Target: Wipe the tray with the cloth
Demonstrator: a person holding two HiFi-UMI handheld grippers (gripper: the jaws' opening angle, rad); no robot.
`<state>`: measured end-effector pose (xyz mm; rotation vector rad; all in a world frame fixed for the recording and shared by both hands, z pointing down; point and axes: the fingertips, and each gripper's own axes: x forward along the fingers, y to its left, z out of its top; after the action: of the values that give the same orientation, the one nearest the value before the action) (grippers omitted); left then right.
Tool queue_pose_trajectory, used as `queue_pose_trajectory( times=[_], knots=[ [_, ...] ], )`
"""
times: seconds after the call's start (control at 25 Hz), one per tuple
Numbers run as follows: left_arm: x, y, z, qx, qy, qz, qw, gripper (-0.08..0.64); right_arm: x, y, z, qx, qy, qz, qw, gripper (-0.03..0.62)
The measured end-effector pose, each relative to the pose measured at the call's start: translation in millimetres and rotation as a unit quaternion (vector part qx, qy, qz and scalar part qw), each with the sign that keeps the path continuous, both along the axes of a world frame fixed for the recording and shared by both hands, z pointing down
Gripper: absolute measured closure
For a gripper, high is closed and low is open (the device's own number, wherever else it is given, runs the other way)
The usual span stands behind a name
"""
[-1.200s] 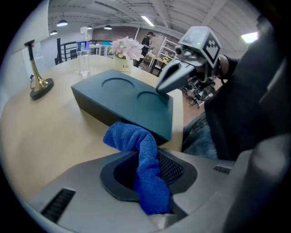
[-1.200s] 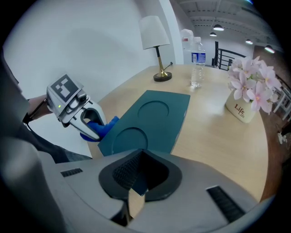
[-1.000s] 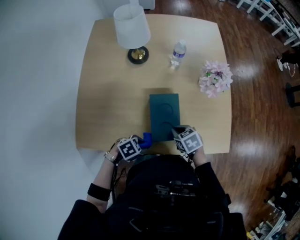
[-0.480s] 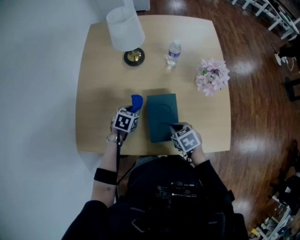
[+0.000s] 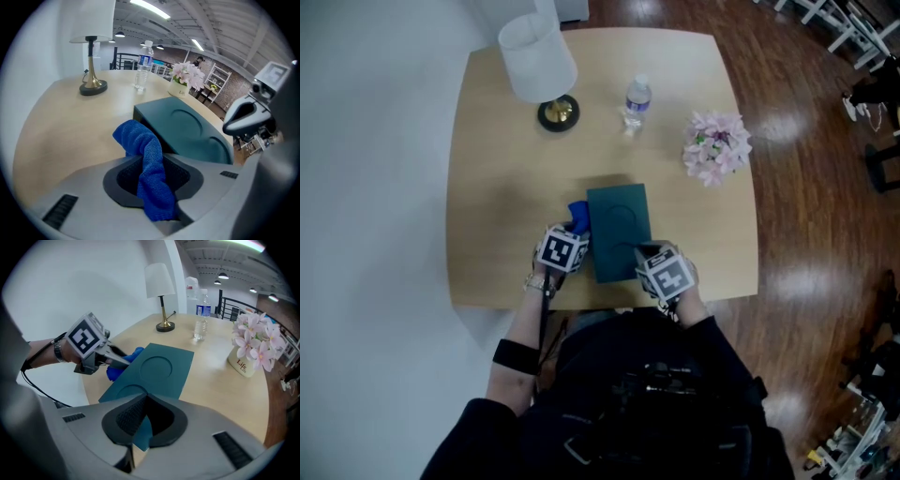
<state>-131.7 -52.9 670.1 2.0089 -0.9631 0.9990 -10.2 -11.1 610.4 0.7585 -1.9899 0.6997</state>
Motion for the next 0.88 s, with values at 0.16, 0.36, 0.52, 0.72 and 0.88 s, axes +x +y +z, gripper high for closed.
queue_pose_trajectory(
  times=[0.16, 0.36, 0.52, 0.72, 0.88],
  knots=[
    [11.1, 54.1, -3.9, -0.014, 0.0, 0.042, 0.999, 0.44, 1.5, -2.4, 4.8, -0.003, -0.001, -0.004, 1.0, 0.586],
    [22.8, 121.0, -2.4, -0.043, 0.002, 0.079, 0.996, 0.44, 2.9, -5.8, 4.5, -0.003, -0.013, -0.005, 1.0, 0.586],
    [31.7, 168.0, 0.7, -0.07, 0.01, 0.105, 0.9919, 0.44, 6.2, -9.4, 3.4, -0.001, -0.024, -0.006, 1.0, 0.586],
    [36.4, 200.8, -5.9, -0.087, 0.013, 0.115, 0.9895, 0.44, 10.1, -10.1, 3.4, -0.002, -0.032, -0.008, 0.999, 0.586],
    [45.2, 218.9, -20.5, -0.099, 0.026, 0.138, 0.9851, 0.44, 12.9, -14.0, 1.5, 0.001, -0.038, -0.009, 0.999, 0.586]
  ],
)
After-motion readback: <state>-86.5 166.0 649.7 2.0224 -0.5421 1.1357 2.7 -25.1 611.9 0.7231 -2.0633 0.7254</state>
